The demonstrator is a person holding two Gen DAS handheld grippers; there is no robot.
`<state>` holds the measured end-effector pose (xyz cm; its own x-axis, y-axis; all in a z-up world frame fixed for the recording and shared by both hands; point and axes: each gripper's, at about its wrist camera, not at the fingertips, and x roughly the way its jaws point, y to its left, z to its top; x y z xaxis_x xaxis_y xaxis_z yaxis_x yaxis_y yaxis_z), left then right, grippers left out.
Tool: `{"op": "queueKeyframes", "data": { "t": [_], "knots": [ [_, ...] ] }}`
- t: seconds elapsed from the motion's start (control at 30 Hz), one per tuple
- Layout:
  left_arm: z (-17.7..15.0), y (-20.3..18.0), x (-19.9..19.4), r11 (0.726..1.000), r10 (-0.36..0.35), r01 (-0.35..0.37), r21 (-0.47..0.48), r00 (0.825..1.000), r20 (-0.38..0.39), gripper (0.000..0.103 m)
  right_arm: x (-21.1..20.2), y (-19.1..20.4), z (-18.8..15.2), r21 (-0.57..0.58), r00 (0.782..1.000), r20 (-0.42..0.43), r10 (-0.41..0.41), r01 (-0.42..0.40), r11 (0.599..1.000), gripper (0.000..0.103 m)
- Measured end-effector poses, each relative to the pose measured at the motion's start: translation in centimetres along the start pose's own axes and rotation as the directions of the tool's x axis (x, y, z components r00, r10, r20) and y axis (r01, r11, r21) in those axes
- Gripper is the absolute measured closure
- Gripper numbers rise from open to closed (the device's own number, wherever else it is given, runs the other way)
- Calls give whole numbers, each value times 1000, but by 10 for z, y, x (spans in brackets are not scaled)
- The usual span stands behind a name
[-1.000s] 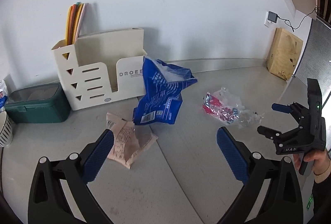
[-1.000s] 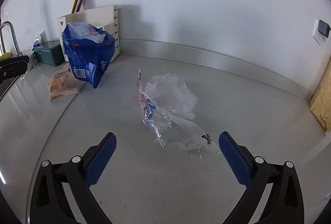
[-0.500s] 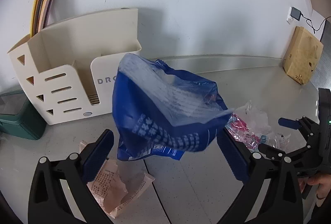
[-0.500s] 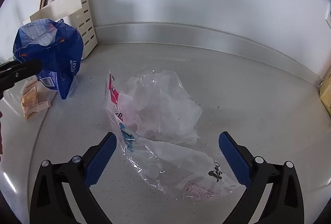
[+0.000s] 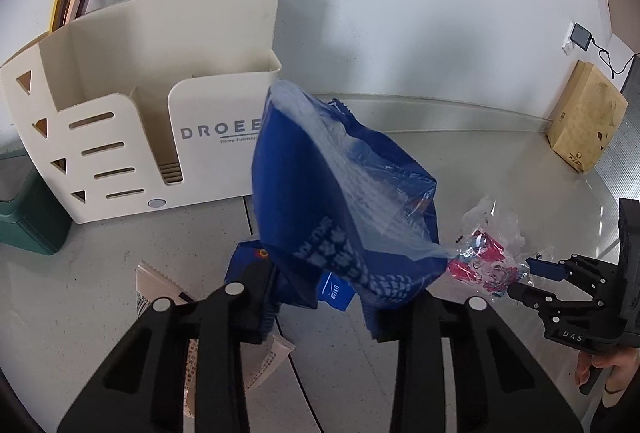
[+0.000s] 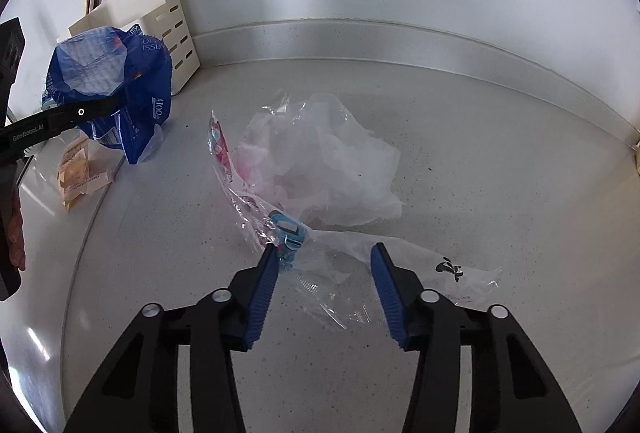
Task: Collect trash
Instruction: 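Grasp the blue snack bag with left gripper while right gripper grasps the clear wrapper, then carry the blue bag and clear wrapper down over the black mesh bin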
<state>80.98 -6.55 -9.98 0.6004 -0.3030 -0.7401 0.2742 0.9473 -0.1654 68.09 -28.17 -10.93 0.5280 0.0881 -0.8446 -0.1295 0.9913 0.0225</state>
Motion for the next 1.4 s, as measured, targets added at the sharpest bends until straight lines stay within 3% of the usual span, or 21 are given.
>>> {"op": "queueKeyframes", "data": {
  "t": [0.1,0.23,0.47,0.8,1.23,1.4],
  "knots": [
    [-4,-1,-1,1000,-13,13,-2,1000,15,79,-3,-3,-4,0,1000,-1,1,-1,1000,75],
    [-10,1,-10,1000,-16,16,-6,999,37,81,-7,-10,-9,14,1000,4,31,-31,999,81],
    [-23,-3,-46,999,-41,40,19,997,72,81,-21,-16,-15,23,997,32,77,-78,997,81],
    [-67,-21,-134,992,-118,111,67,985,123,81,-91,-13,-52,32,982,103,159,-163,986,81],
    [-153,-41,-251,982,-191,189,28,969,158,81,-194,27,-125,-12,966,174,190,-191,981,83],
    [-192,-39,-294,984,-178,180,6,967,180,81,-228,42,-156,-16,956,196,217,-218,976,83]
  ]
}}
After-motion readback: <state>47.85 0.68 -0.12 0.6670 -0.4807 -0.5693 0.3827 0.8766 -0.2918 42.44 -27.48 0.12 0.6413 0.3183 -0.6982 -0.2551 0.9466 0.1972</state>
